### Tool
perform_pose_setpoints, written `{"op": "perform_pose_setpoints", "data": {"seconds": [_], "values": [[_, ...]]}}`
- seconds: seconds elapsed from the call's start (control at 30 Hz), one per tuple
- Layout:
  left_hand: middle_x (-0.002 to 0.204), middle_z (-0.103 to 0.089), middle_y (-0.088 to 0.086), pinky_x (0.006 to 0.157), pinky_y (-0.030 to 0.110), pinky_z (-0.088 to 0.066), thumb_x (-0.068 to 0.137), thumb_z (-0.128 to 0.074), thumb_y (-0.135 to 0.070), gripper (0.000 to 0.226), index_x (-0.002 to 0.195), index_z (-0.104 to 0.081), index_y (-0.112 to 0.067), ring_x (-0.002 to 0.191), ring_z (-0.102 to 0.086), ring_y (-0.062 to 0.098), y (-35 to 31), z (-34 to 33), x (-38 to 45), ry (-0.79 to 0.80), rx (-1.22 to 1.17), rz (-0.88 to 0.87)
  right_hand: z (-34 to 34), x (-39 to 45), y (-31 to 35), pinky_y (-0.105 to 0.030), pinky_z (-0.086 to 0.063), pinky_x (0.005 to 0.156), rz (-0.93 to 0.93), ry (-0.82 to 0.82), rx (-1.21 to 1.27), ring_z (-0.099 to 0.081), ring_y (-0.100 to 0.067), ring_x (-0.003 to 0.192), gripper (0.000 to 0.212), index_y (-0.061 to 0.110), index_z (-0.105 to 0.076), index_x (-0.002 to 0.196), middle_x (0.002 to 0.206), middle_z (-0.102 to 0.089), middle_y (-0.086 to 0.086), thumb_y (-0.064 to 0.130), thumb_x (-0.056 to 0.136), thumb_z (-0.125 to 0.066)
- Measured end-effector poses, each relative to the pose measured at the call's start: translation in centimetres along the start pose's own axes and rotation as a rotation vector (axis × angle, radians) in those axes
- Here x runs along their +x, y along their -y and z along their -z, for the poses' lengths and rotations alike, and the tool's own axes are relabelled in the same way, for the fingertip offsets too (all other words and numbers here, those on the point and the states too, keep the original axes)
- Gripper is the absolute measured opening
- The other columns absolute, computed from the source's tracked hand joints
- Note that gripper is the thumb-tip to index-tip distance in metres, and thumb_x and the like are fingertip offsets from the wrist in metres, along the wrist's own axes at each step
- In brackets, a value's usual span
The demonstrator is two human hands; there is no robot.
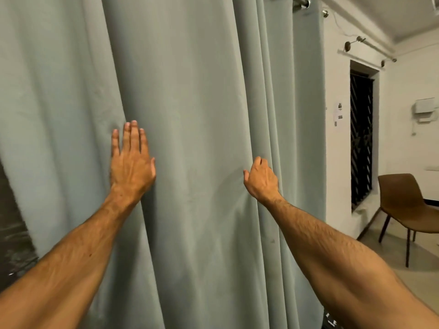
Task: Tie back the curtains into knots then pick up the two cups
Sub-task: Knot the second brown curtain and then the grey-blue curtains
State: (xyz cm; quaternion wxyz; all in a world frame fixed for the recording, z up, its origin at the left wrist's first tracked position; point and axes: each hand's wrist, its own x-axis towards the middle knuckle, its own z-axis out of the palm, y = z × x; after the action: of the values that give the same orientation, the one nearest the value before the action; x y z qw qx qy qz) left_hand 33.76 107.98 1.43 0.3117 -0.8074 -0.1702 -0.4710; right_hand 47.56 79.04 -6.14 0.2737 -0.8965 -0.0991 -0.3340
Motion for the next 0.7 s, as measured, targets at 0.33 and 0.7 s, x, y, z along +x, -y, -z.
{"op": "perform_pose_setpoints", "data": {"seconds": [0.33,0.7], "values": [[0.165,-0.010,0.027,0.124,0.058,0.001,0.085,-0.070,-0.025,0.092,0.155,-0.020,0.008,0.154,-0.006,0.041,2.5,3.6,7.4,-0.186,0.102,0.152,-5.4,11.9,-1.8,-0.049,-0.048,0.102,-0.103,0.111,0.364,-0.054,-0.043,0.126,0.069,-0.003,-0.033,0.145,0.140,-0.051,-0.024,0.036,0.096,-0.061],[0.158,-0.012,0.040,0.111,0.079,-0.003,0.089,-0.044,-0.071,0.106,0.154,-0.018,0.009,0.141,-0.011,0.066,6.2,7.0,3.7,-0.028,0.139,0.644,-6.1,13.6,0.7,-0.045,-0.056,0.094,-0.078,0.196,0.742,-0.065,-0.042,0.111,0.062,0.001,-0.061,0.125,0.122,-0.068,-0.022,0.045,0.083,-0.073]]}}
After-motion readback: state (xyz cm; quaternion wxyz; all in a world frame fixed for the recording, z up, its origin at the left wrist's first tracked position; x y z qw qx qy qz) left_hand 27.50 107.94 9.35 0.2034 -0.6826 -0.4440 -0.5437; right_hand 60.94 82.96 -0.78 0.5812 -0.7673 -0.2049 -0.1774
